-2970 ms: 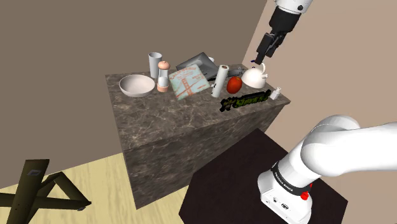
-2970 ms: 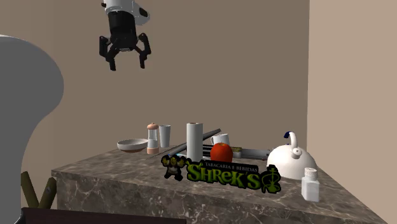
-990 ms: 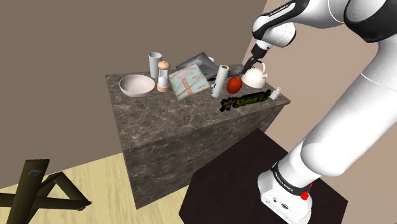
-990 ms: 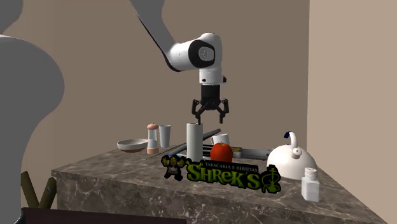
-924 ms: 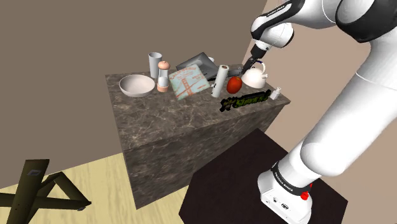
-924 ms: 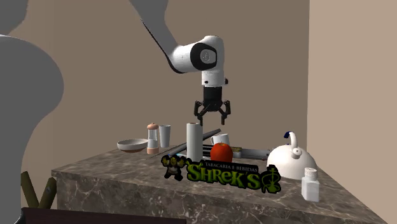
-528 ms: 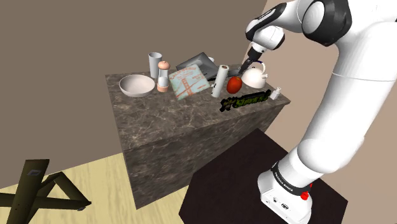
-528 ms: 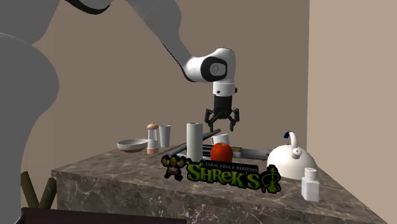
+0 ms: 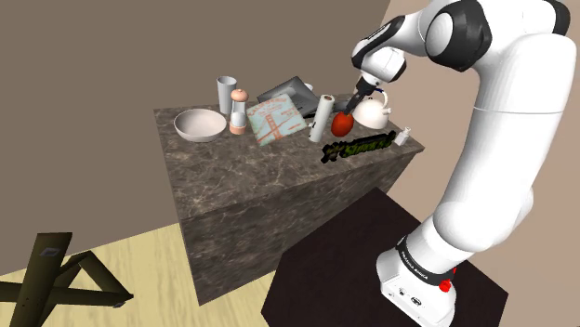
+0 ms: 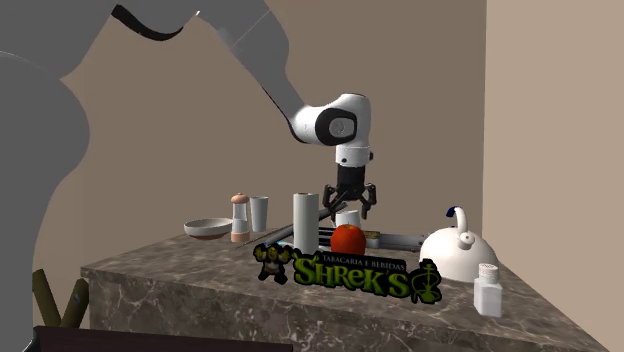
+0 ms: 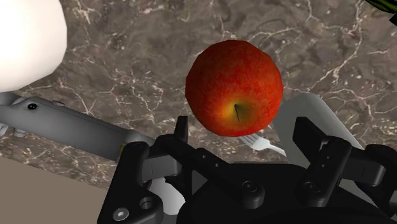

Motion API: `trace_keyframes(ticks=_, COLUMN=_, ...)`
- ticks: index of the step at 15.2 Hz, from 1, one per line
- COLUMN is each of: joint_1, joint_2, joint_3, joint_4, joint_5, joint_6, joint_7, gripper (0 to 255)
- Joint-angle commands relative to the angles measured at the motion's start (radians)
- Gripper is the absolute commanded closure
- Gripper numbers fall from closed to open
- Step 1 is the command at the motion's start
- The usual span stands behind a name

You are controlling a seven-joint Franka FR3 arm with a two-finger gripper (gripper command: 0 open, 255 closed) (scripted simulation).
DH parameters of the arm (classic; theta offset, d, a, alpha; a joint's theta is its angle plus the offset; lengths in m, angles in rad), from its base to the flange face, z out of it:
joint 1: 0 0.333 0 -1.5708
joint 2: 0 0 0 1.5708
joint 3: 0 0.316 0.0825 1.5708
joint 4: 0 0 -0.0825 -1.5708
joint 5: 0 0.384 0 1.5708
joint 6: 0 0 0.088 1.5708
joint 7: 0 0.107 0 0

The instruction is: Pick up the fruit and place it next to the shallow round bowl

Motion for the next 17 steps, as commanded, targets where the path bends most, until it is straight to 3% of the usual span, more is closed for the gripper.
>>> trace_keyframes(ticks=1, joint_1=-0.001, joint_2=0.003, joint_3=0.002, joint_4=-0.001, joint_5=0.003, joint_6=0.004, joint_7=-0.002, gripper=0)
trace_keyframes(ticks=6, joint_1=-0.001, joint_2=0.003, joint_3=0.002, joint_4=-0.001, joint_5=0.003, joint_6=0.004, joint_7=-0.002, gripper=0)
trace_keyframes(ticks=7, joint_1=-0.001, joint_2=0.003, joint_3=0.002, joint_4=-0.001, joint_5=0.003, joint_6=0.004, joint_7=-0.002, gripper=255)
trace_keyframes(ticks=17, joint_1=0.002, joint_2=-0.005, joint_3=-0.003, joint_4=0.001, joint_5=-0.005, joint_6=-0.005, joint_7=0.004, gripper=255)
